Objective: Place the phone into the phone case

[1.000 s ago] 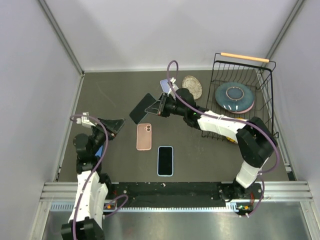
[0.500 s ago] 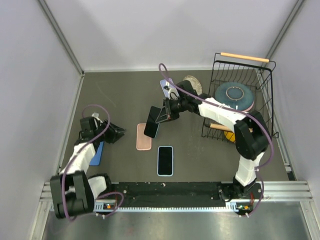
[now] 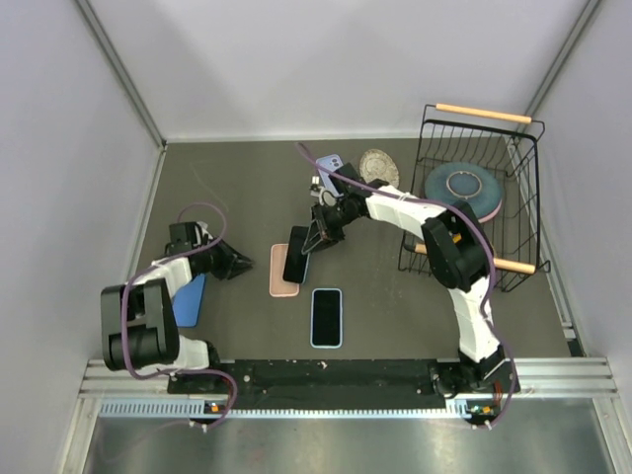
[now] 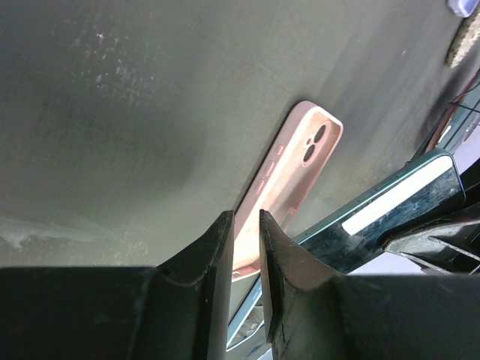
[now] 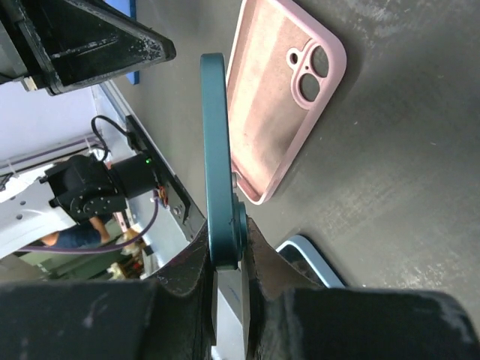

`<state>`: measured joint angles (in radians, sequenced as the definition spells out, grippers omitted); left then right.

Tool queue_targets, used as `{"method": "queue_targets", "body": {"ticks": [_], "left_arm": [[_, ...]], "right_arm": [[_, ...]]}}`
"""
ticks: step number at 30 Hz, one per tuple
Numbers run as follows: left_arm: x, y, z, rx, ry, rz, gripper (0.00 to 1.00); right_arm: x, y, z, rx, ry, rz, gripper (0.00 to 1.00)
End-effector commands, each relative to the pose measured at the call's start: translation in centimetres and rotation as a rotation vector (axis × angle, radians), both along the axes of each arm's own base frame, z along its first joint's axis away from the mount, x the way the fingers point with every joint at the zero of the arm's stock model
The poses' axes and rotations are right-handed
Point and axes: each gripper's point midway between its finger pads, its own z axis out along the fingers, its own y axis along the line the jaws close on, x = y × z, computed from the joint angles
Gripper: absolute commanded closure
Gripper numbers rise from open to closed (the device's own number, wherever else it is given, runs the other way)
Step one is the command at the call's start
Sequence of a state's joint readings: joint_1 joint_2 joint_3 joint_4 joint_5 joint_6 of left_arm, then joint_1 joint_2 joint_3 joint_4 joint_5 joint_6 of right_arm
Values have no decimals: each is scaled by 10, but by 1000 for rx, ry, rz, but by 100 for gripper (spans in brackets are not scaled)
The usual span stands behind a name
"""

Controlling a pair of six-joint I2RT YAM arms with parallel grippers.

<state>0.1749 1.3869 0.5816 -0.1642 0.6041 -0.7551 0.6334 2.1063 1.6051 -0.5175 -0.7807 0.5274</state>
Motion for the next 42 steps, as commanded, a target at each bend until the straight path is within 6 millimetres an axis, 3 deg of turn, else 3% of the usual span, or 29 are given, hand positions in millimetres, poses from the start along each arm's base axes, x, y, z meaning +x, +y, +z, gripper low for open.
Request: {"method": "queue_targets", "body": {"ticks": [1,11,24,34,42], "left_arm": [[11,-7,-4,10,-35,-23,76],[16,-36,-19,-1,-1,-116,76],[8,-51,-32,-29,20,-156,80],[-21,-59,-35,-21,30,-171,82],[-32,-56,-39,-1,36,-171,82]], "right_arm": [[2,13,17,69,53,31,100],[-4,29,-14,42,158,59,100],[-4,37,-42,19,243,64,98],[-8,40,-29,65,280,84,100],[-18,28,-17,78,296,90,100]]}}
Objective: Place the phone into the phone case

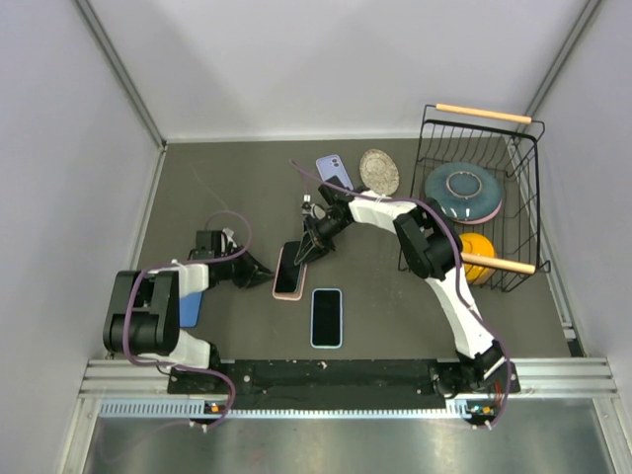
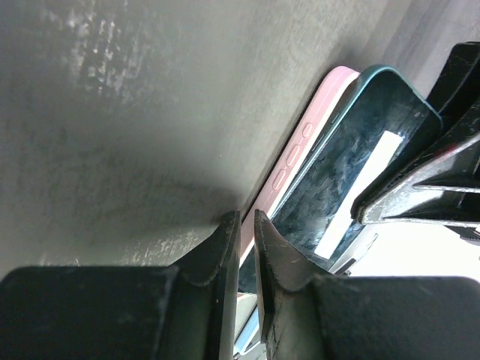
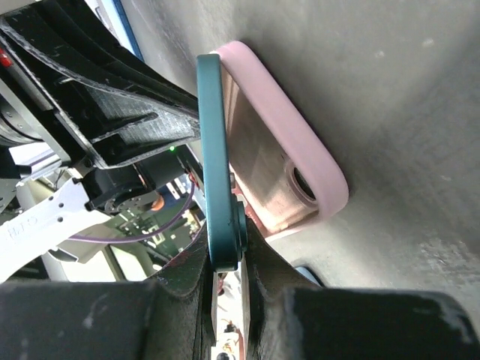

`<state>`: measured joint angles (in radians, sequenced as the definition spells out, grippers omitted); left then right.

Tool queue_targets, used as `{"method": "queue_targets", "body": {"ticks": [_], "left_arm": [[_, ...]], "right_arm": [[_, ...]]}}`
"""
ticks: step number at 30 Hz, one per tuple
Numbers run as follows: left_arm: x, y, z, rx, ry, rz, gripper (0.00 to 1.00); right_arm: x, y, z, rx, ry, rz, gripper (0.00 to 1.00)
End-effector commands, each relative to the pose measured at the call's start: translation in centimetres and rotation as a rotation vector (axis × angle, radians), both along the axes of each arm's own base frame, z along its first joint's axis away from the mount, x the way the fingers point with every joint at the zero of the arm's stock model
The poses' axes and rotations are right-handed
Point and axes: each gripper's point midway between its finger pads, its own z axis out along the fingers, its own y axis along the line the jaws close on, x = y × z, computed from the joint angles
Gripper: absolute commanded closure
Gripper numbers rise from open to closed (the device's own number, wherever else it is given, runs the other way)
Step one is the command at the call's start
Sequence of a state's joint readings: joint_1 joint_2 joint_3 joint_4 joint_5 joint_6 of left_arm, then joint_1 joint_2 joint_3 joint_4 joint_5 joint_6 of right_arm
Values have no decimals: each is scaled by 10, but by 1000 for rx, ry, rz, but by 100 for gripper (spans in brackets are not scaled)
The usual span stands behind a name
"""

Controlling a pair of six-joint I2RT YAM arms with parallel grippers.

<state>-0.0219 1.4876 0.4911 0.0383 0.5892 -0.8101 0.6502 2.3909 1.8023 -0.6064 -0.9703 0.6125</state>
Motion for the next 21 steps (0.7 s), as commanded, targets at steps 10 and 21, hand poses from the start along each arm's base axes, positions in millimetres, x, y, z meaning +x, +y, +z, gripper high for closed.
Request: {"method": "queue_targets", "body": {"ticks": [10,21], "left_arm": [[-13,-4,0,-7,2,-29,81],[-23,-14,-4,-28,4,-47,81]], "right_arm": [[-16,-7,33,80,13,35,100],[-8,0,13,33,18,12,100]]}}
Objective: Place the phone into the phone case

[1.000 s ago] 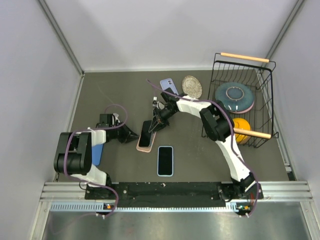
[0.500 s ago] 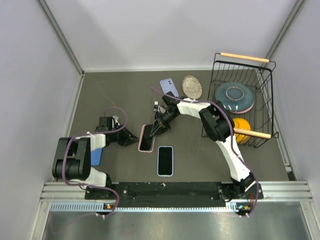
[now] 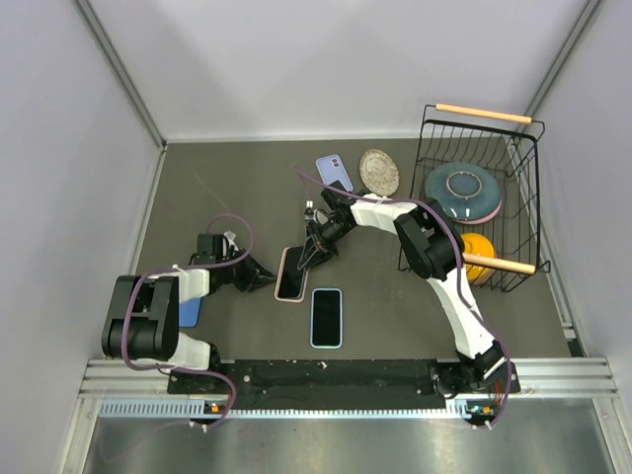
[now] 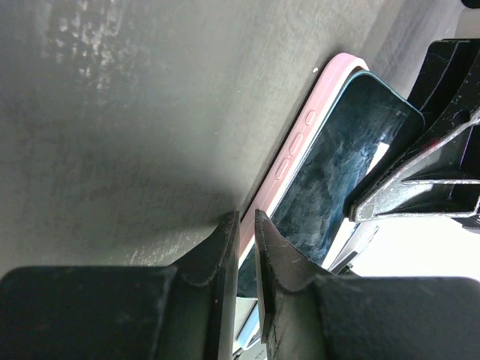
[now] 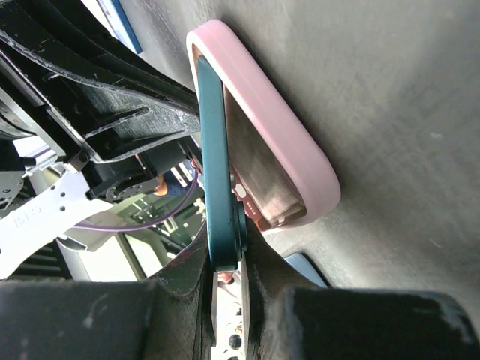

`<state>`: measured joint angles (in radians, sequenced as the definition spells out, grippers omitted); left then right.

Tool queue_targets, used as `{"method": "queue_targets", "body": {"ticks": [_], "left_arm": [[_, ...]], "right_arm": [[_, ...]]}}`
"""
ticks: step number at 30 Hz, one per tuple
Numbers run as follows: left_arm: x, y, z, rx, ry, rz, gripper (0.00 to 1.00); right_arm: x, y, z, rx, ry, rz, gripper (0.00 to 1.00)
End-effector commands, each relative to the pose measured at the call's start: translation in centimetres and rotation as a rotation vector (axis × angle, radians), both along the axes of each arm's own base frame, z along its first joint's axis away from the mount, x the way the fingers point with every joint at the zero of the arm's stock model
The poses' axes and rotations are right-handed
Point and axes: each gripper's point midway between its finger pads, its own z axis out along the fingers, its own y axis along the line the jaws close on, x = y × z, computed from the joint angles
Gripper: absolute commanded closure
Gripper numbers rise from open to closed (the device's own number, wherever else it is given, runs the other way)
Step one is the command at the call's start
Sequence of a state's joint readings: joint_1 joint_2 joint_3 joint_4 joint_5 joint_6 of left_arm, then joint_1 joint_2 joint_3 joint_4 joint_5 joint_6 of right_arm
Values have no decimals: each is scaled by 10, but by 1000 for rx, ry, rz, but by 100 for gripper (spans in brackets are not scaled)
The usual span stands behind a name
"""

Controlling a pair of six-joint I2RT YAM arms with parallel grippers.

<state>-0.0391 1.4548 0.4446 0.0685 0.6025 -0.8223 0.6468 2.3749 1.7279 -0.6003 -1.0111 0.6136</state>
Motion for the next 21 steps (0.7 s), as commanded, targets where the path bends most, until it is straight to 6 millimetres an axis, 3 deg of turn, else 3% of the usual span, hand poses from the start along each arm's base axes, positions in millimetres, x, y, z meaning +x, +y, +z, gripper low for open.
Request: {"method": "queue_targets", "body": {"ticks": [1,6,14,21], "left_arm": [[-11,-9,-4,-15,12,-32,81],[-15,-12,-9,-17,27,-37,81],[-25,-23,-12,-18,35,-63,81],[-32,-25,-12,4,19,-65,81]], "right_arm": [[9,10,18,34,-48,-1,100],[13,12,10,9,-46,-16,100],[21,27,16,62,-44,-35,100],[20,28,16,63,-56,-45,99]]}}
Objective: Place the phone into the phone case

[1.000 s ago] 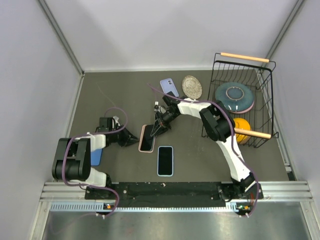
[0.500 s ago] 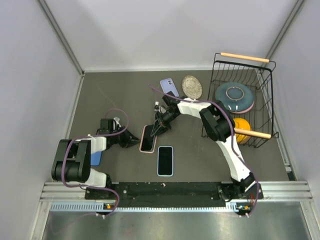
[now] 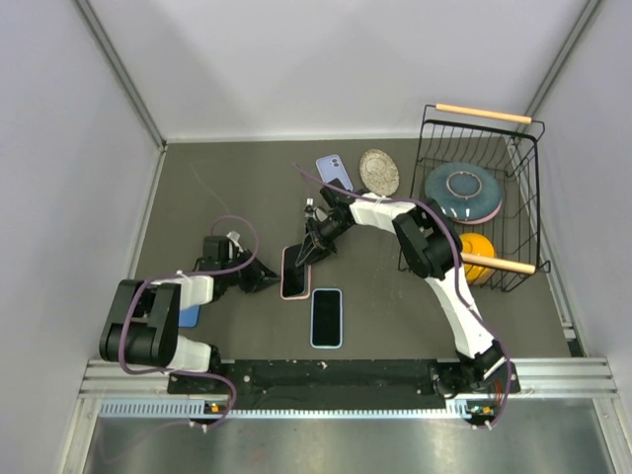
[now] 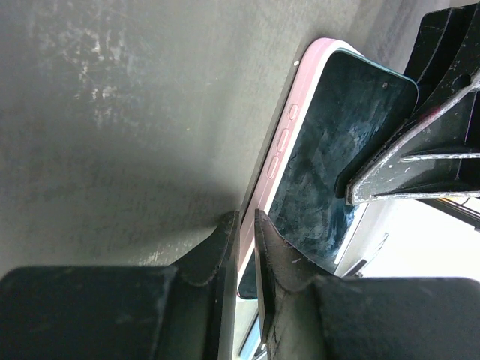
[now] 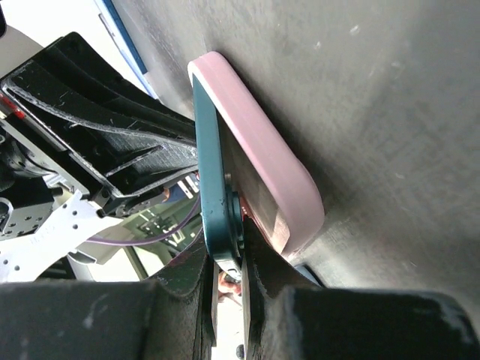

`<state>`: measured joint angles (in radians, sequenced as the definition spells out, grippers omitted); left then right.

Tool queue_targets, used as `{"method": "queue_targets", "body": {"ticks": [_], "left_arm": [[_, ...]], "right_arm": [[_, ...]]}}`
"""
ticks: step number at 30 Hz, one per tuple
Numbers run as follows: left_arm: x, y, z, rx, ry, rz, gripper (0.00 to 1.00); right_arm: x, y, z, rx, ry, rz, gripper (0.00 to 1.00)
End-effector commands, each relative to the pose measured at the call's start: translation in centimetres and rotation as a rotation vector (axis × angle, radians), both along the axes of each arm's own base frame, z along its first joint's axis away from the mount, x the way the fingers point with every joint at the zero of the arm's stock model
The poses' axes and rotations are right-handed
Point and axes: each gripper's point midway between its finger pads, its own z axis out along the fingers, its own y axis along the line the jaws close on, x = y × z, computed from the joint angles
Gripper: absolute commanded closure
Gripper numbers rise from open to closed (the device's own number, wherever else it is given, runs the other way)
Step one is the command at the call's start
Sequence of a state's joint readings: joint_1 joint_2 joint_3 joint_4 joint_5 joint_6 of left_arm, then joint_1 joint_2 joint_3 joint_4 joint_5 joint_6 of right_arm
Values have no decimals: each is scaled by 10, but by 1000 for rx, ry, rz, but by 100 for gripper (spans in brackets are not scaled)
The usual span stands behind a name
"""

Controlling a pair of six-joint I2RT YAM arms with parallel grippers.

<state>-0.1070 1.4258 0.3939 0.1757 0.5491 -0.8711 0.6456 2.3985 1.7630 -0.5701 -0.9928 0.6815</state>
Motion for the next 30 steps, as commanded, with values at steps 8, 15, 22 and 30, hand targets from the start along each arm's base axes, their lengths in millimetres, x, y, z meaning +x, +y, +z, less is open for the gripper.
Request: {"method": "queue_targets", "body": {"ticks": [8,15,22,30], "left_arm": [[-27,-13,8,-10,23,-58,76],[-18,-15,44,-36,-69,-52,62],[1,-3,56,62,-113,-17,53],[22,-8,36,41,-38,-29,56]], "right_arm": [[29,5,42,10,-172,-85,57],[46,-10,59,-29,-253,-112,47],[57,-30,53,-162,-358,-150,32],[38,-38,30,-272,-438,-125,24]]}}
